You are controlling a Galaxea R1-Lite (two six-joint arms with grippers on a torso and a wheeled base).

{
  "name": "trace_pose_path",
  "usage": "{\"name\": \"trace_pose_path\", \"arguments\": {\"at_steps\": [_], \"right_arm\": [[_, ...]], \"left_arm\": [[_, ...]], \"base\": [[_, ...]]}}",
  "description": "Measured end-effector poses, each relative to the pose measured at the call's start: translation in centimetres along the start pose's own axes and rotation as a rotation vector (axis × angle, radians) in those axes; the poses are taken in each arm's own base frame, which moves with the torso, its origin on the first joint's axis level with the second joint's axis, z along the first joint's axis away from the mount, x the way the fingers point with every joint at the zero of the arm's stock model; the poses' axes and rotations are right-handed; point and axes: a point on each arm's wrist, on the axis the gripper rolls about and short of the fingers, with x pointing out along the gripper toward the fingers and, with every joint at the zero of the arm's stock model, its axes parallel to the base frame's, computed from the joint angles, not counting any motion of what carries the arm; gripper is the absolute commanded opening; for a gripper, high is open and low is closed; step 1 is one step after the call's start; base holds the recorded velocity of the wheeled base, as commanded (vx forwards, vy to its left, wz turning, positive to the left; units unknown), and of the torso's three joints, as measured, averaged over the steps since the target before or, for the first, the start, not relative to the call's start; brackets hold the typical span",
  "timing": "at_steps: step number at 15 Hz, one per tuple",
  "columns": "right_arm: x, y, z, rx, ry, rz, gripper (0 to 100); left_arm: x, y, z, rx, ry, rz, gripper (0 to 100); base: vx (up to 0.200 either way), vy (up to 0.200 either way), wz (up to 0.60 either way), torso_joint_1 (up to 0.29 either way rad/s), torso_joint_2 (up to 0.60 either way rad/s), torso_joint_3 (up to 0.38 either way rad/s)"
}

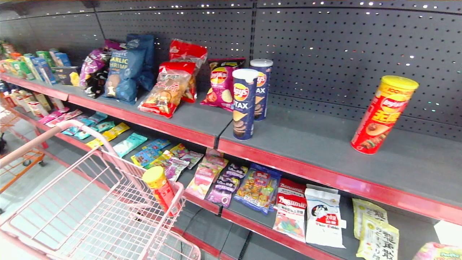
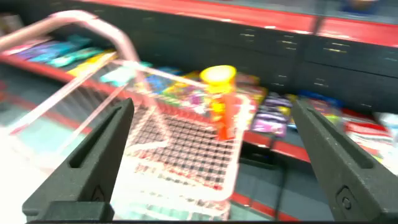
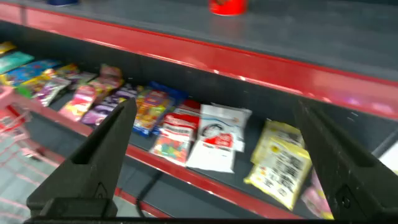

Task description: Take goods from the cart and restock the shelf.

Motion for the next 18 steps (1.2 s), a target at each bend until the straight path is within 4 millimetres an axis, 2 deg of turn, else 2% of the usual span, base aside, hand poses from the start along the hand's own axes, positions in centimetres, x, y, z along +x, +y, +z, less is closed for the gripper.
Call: {"name": "trace_pose_path", "arguments": {"at_steps": [4, 7, 18], "right_arm": [[0.00, 0.00, 0.00, 0.002, 0.000, -0.002, 100], [0.00, -0.01, 0.00, 0.004, 0.000, -0.002, 100], [0.00, -0.07, 0.03, 0.068, -0.004, -0.036, 100]], "left_arm": [[0.00, 0.00, 0.02, 0.000, -0.002, 0.000, 100], [0.00, 0.00, 0.00, 0.000, 0.000, 0.000, 100], [0.00, -0.01, 0.00, 0.001, 0.000, -0.003, 100]], "base": [[0.000, 0.000, 0.00, -0.010, 0.02, 0.016], [0.000, 0.000, 0.00, -0.126, 0.34, 0.183], [0.000, 0.000, 0.00, -0.179, 0.48, 0.298]]}}
